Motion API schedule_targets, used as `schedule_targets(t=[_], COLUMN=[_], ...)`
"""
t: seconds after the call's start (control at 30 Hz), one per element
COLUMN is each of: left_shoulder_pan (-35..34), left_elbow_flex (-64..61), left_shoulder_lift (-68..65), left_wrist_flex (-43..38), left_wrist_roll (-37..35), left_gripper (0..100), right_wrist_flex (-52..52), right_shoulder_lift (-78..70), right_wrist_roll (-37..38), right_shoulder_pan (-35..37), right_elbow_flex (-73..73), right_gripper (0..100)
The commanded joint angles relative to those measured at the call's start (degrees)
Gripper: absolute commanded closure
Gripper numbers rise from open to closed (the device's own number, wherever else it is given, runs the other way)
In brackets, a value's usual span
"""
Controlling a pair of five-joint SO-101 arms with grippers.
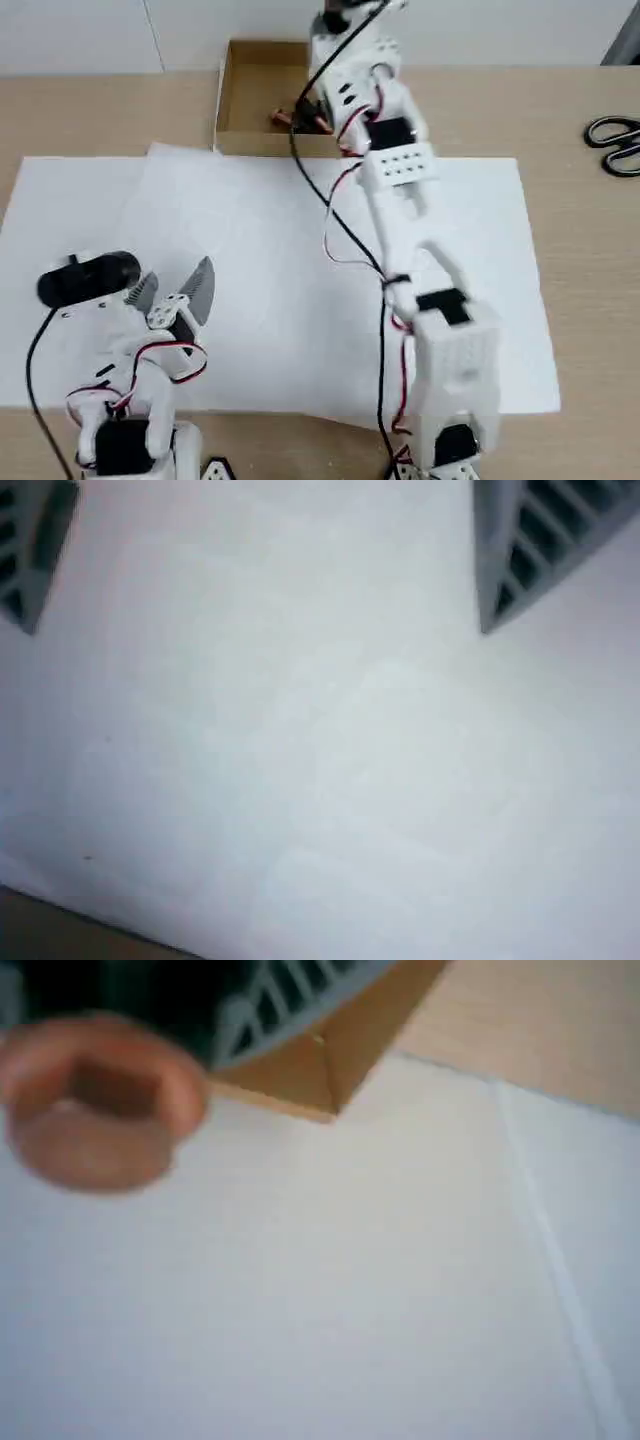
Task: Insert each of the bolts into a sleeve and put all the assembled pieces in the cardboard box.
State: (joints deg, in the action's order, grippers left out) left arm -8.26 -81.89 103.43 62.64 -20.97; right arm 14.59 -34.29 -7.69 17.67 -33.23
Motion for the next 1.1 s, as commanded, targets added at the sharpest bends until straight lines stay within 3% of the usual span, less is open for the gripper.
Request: schedule_targets(t=[0.0, 0.33, 0.6, 0.83, 1.07], left_shoulder_pan=[0.1, -0.1, 0.1, 0.1, 0.2], left_elbow_flex=[0.0, -1.3, -2.9, -2.9, -0.9], left_shoulder_lift=[0.8, 0.7, 0.7, 0.7, 0.8], left_wrist_flex=[-1.6, -1.6, -1.6, -1.6, -1.6], left_wrist_roll=[-0.3, -0.4, -0.4, -0.4, -4.2], left_gripper=[73, 73, 73, 73, 73], right_wrist_flex=[-8.0, -16.7, -17.8, -14.1, -5.6], right_shoulder_lift=[-6.9, -29.6, -41.4, -43.4, -43.4], right_wrist_roll=[3.3, 12.3, 13.5, 13.5, 13.5], right_shoulder_pan=[0.4, 1.2, 1.0, 0.8, -0.6], right_elbow_flex=[-6.4, -17.7, -28.5, -33.4, -44.9], right_gripper=[99.5, 99.1, 98.3, 74.1, 72.4])
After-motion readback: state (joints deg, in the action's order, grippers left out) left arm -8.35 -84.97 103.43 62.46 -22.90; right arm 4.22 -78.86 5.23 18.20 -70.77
